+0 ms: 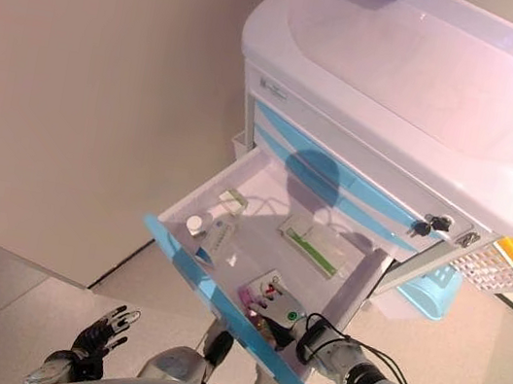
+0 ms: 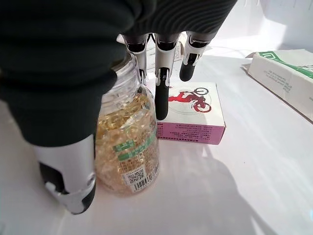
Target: Open the drawer and pick up the medicine
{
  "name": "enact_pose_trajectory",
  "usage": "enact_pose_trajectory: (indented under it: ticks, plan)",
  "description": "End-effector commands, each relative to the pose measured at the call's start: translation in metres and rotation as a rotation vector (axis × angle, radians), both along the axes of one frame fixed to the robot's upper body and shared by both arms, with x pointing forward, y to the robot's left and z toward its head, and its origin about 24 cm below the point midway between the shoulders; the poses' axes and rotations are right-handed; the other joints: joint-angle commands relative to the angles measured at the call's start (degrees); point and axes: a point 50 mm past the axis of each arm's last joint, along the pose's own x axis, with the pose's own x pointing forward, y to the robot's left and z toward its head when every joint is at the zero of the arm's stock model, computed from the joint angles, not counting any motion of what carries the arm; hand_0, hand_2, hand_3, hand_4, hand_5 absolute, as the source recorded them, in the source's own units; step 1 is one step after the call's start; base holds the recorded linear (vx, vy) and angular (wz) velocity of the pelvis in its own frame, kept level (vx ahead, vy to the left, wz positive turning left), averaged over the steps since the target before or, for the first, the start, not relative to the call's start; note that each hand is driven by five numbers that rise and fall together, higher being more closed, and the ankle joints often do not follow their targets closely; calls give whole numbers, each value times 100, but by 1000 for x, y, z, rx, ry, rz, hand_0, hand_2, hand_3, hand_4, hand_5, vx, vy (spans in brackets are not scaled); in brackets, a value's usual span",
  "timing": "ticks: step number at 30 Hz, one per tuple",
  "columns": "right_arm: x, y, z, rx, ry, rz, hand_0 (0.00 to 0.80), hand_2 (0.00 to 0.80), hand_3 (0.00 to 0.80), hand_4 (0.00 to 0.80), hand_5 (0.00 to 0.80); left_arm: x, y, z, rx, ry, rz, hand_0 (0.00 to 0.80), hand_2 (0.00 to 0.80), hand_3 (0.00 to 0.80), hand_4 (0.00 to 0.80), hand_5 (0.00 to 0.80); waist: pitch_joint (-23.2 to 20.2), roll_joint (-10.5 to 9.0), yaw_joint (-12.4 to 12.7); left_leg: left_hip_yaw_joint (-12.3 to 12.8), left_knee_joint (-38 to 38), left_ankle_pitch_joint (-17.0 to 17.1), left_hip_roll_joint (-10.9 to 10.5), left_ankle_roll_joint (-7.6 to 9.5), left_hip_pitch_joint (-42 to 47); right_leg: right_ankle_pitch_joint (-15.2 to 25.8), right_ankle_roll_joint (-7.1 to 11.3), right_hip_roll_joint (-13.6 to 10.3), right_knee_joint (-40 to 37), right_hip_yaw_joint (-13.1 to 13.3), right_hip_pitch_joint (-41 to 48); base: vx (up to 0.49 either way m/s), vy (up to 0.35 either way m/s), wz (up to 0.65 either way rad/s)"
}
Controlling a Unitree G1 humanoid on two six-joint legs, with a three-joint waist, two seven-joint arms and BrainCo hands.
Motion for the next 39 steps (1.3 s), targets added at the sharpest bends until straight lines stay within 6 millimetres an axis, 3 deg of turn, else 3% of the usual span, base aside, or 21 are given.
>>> enact_pose_trajectory:
  ticks: [1,17,23,27,35,39]
  plan:
    - [9,-2,6,-12,-47,-11,0,0,0,0,0,12,-3,3,10,-40,-32,0,0,0,0,0,-60,-27,-4,49,26,-349,-249,199,54,243,325,-308,509,316,-252,0,0,0]
    - [11,-12,-1,-105,-37,-104,0,0,0,0,0,15,-5,3,9,-45,-35,0,0,0,0,0,-50,-10,-15,68,22,-336,-245,202,45,260,324,-310,503,323,-263,0,0,0]
    - [11,-23,-6,-155,7,-238,0,0,0,0,0,17,-7,4,5,-47,-35,0,0,0,0,0,-41,4,-32,81,20,-329,-241,202,30,268,327,-314,505,326,-278,0,0,0]
    - [5,-25,-12,-93,133,-377,0,0,0,0,0,18,-9,3,2,-49,-29,0,0,0,0,0,-22,24,-60,96,18,-324,-235,200,23,276,324,-316,502,344,-285,0,0,0]
    - [-14,15,-7,143,394,-129,0,0,0,0,0,20,-7,4,1,-44,-39,0,0,0,0,0,-19,10,-54,75,25,-328,-249,197,49,273,311,-328,489,351,-259,0,0,0]
    - [-21,30,2,192,416,48,0,0,0,0,0,18,-4,4,7,-40,-45,0,0,0,0,0,-39,-31,-26,67,23,-329,-250,191,52,269,310,-322,475,342,-247,0,0,0]
